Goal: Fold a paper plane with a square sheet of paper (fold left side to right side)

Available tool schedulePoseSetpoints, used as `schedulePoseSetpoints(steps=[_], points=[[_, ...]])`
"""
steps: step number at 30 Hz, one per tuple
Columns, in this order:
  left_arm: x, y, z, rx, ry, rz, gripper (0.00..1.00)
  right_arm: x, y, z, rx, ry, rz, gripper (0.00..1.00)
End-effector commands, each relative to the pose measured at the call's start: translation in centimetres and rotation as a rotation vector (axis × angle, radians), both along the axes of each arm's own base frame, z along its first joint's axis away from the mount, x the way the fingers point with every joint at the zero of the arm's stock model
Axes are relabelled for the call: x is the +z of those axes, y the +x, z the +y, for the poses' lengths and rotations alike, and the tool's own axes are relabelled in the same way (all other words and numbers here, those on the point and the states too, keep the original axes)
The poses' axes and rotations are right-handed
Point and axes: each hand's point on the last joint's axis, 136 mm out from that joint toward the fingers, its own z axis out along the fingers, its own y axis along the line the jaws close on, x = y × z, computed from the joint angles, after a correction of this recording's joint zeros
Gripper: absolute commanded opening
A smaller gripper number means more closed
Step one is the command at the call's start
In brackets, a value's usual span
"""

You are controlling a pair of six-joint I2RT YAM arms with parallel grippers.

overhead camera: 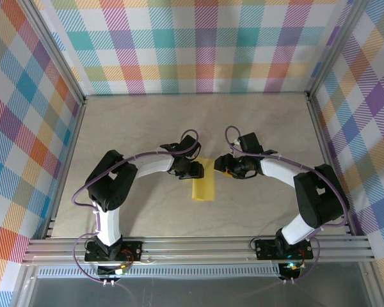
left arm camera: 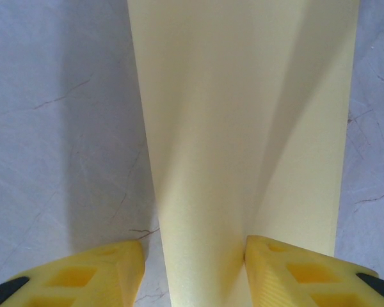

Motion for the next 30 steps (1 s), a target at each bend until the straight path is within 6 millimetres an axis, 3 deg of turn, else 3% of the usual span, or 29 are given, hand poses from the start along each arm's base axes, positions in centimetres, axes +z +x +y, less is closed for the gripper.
schedulePoseSetpoints(steps=[1,30], points=[[-4.20,-1.95,-0.08,-0.027,0.055,0.082,0.49,-0.67,-0.46,0.16,0.016,0.010,0.024,0.53],[-4.72,-2.12,-0.18,-0.042,0.074,0.093,0.51,-1.24,-0.88,0.31,0.026,0.023,0.043,0.53]])
